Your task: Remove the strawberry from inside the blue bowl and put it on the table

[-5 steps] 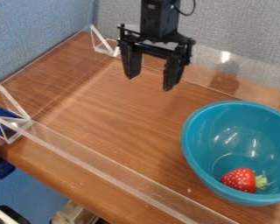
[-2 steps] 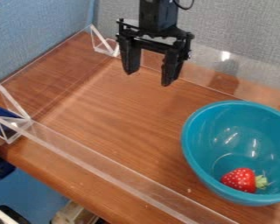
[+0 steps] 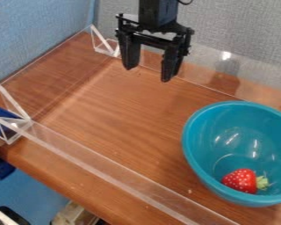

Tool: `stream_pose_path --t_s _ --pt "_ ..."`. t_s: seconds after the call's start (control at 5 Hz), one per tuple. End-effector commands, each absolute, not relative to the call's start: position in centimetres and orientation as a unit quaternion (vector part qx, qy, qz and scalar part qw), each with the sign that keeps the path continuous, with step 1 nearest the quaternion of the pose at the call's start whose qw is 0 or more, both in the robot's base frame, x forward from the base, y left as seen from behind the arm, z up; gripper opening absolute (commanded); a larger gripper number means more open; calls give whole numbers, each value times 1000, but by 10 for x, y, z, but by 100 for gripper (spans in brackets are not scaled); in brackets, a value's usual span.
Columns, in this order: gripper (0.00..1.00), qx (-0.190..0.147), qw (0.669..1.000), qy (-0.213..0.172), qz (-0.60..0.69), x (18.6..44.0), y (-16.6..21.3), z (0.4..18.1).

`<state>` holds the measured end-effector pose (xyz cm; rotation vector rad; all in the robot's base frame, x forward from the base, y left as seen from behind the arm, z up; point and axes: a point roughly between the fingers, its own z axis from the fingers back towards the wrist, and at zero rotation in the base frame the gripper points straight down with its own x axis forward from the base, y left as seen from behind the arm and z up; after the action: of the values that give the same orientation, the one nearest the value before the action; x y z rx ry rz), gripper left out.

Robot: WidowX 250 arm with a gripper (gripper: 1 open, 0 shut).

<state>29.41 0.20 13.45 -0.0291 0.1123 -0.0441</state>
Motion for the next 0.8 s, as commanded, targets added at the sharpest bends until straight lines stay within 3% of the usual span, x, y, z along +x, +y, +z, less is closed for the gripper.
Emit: stream_pose_path --t_s 0.0,0.6 --pt "100 -9 1000 12 -25 295 0 161" --pt "100 -3 999 26 -28 291 -6 157"
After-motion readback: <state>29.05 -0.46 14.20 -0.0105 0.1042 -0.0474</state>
